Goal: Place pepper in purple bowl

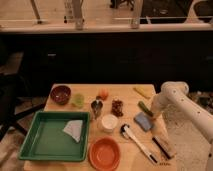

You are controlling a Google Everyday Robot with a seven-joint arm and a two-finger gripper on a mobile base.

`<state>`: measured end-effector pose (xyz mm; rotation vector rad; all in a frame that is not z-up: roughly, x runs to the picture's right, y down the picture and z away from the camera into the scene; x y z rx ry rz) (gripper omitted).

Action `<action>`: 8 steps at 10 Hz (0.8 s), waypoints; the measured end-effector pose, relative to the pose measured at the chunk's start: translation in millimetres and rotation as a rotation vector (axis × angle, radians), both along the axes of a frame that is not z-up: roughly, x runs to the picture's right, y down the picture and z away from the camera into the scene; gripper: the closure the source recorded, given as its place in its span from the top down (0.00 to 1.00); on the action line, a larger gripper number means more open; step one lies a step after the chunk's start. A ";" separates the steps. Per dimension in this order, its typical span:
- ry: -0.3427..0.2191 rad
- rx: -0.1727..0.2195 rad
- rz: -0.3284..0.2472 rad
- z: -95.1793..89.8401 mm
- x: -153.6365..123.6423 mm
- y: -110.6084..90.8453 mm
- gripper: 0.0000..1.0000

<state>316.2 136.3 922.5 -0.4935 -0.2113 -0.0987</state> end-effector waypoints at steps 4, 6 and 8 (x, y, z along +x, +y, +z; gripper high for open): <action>0.000 0.016 -0.009 -6.4 -3.8 -2.2 0.00; 0.008 0.055 0.002 -23.7 -3.0 -9.9 0.00; 0.022 0.109 0.017 -47.8 -4.7 -24.2 0.00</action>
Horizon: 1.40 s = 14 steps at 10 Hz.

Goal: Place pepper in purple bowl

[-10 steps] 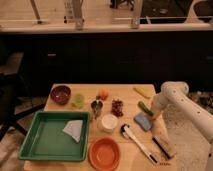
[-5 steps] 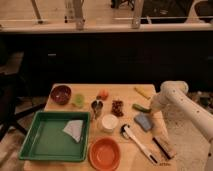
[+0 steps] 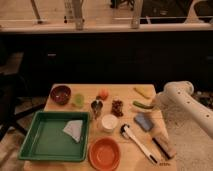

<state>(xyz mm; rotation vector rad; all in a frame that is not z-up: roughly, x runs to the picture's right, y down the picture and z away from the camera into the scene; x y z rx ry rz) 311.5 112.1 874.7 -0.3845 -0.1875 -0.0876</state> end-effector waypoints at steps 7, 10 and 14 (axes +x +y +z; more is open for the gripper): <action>-0.012 0.103 -0.052 -31.0 -59.4 -45.6 0.00; -0.056 0.134 -0.141 -32.5 -110.5 -72.5 0.00; -0.059 0.136 -0.150 -32.1 -114.4 -73.7 0.00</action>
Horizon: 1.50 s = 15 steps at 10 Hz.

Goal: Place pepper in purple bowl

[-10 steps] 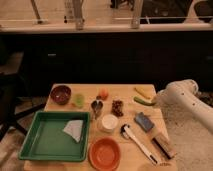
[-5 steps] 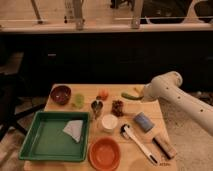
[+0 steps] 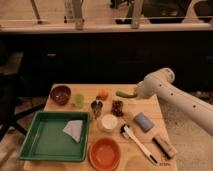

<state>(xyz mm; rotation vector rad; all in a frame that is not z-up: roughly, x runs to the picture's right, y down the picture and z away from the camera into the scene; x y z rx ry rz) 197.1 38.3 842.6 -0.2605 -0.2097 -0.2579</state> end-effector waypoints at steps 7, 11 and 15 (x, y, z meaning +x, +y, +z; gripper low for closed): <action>-0.031 0.057 -0.043 9.0 -20.3 -28.5 0.00; -0.068 0.122 -0.131 22.6 -61.5 -62.9 0.00; -0.081 0.178 -0.232 21.6 -98.8 -71.4 0.00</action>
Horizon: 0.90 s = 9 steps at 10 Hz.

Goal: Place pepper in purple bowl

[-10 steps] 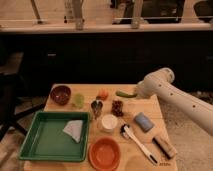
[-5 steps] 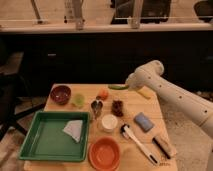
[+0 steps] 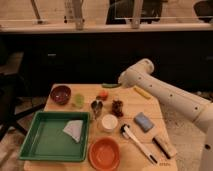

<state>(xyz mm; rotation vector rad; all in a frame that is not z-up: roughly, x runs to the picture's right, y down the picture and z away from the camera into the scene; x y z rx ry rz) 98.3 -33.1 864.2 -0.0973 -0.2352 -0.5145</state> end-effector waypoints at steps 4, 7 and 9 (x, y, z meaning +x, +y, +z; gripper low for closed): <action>-0.041 0.003 -0.072 8.0 -40.7 -5.6 0.00; -0.071 0.001 -0.091 14.5 -58.1 -17.0 0.00; -0.084 0.004 -0.103 18.1 -68.2 -23.9 0.00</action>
